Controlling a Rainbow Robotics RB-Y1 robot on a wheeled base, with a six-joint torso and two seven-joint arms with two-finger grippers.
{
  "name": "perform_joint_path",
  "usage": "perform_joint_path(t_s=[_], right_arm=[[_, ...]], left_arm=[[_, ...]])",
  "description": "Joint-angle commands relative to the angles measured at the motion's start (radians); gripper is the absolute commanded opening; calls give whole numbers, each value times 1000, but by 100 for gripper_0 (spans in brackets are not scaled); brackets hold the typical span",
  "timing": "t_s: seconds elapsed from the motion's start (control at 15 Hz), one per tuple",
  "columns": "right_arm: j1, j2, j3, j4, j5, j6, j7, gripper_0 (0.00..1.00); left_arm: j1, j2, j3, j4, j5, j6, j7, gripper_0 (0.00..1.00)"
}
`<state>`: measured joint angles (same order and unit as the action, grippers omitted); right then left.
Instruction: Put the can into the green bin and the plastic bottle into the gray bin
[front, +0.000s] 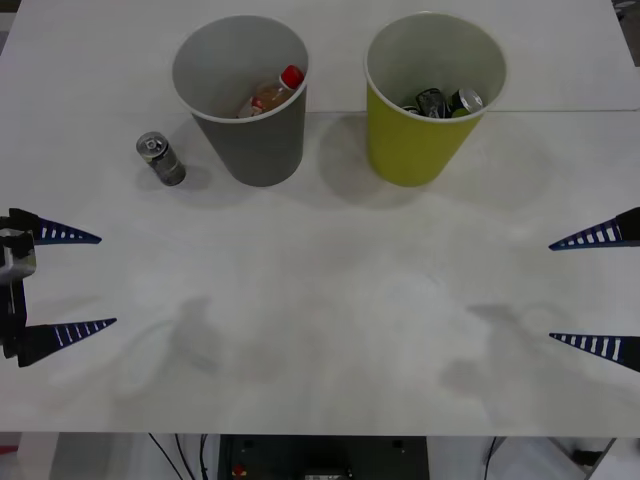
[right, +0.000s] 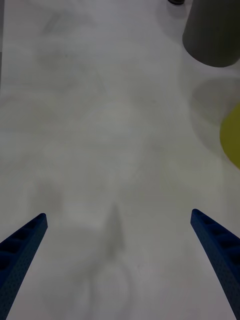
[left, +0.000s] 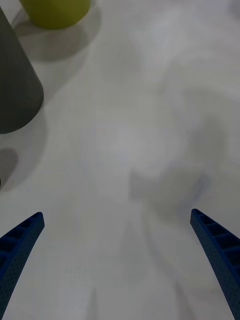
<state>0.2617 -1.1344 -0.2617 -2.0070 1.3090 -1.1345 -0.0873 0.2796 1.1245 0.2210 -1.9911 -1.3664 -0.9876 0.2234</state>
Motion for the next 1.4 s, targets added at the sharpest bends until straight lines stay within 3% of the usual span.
perform_joint_path(t_s=[0.07,0.4,0.73,1.0,1.13,1.4], right_arm=[[0,0,0,0,0,0,0,100],[0,0,0,0,0,0,0,100],[0,0,0,0,0,0,0,100],[0,0,0,0,0,0,0,100],[0,0,0,0,0,0,0,100],[0,0,0,0,0,0,0,100]], left_arm=[[24,0,-42,-21,-60,138,91,100],[147,1,-106,-166,-349,464,453,100],[138,11,-276,-137,-612,788,786,100],[33,11,-448,-6,-844,1026,1030,100],[-36,8,-532,89,-902,1133,1090,100],[-201,-20,-710,298,-896,1327,1096,100]])
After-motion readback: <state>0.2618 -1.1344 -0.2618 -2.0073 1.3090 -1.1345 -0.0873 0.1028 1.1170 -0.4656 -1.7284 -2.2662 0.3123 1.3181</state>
